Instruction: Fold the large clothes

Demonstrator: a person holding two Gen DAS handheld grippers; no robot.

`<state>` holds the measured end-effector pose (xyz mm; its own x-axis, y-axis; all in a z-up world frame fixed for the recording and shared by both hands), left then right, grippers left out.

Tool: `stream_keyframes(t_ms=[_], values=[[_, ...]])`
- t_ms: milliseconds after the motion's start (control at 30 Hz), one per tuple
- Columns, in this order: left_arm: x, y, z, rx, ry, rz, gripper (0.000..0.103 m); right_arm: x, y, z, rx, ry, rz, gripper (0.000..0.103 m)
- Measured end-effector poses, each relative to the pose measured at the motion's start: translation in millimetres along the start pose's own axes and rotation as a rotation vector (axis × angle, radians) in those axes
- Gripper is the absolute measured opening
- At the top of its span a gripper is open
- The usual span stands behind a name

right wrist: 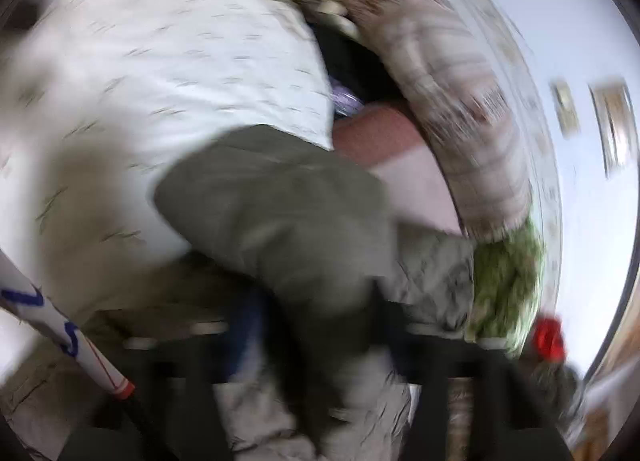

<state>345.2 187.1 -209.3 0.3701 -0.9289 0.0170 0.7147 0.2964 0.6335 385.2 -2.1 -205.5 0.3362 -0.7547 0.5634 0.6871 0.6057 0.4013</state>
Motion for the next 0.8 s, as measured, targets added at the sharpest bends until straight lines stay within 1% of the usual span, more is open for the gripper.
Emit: stream_keyframes(t_ms=[33, 67, 100, 167, 200, 233, 267, 300, 400, 467, 500, 533, 600, 633, 700, 733, 800], values=[[8, -4, 4, 0.000, -0.023, -0.017, 0.078, 16, -2, 8, 0.016, 0.030, -0.085, 0.032], [13, -7, 7, -0.001, -0.040, -0.029, 0.078, 31, -6, 14, 0.030, 0.052, -0.156, 0.031], [19, -10, 10, -0.003, -0.059, -0.041, 0.078, 53, -14, 23, 0.052, 0.089, -0.263, 0.029], [33, -19, 14, -0.012, -0.092, -0.069, 0.078, 99, -40, 33, 0.078, 0.131, -0.468, 0.027], [41, -24, 16, -0.020, -0.107, -0.083, 0.078, 117, -55, 34, 0.082, 0.143, -0.557, 0.027], [47, -29, 17, -0.027, -0.120, -0.094, 0.078, 130, -68, 33, 0.080, 0.151, -0.620, 0.027], [52, -32, 18, -0.034, -0.130, -0.105, 0.078, 149, -94, 28, 0.061, 0.160, -0.723, 0.027], [57, -36, 18, -0.042, -0.140, -0.115, 0.078, 159, -118, 20, 0.035, 0.175, -0.801, 0.027], [76, -52, 17, -0.066, -0.158, -0.165, 0.078, 168, -185, -12, -0.069, 0.245, -0.959, 0.027], [85, -59, 18, -0.062, -0.154, -0.201, 0.078, 161, -227, -28, -0.135, 0.279, -1.035, 0.031], [89, -63, 18, -0.057, -0.152, -0.217, 0.078, 156, -248, -32, -0.156, 0.296, -1.082, 0.040], [94, -67, 19, -0.054, -0.149, -0.237, 0.078, 155, -263, -30, -0.166, 0.305, -1.115, 0.058], [100, -73, 18, -0.059, -0.147, -0.263, 0.078, 161, -294, -26, -0.159, 0.309, -1.198, 0.073], [104, -77, 18, -0.063, -0.148, -0.277, 0.078, 169, -308, -20, -0.147, 0.299, -1.234, 0.074], [108, -81, 16, -0.068, -0.144, -0.293, 0.078, 179, -326, -9, -0.143, 0.274, -1.268, 0.075], [110, -82, 16, -0.067, -0.142, -0.300, 0.078, 186, -331, -1, -0.127, 0.258, -1.274, 0.075], [112, -84, 16, -0.062, -0.141, -0.306, 0.078, 192, -329, 14, -0.098, 0.236, -1.251, 0.075]])
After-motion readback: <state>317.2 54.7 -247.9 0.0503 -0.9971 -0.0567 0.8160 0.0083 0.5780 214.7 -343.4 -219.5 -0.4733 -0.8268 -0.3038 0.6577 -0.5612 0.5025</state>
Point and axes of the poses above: each gripper's, at about its wrist camera, not at the fingertips, and z roughly against the way its jaws point, x to its right, y to its top, the point moved 9 cm from there along -z, roughly the way its jaws point, and after that the axes turned 13 degrees about y, right-handed, at the moved point
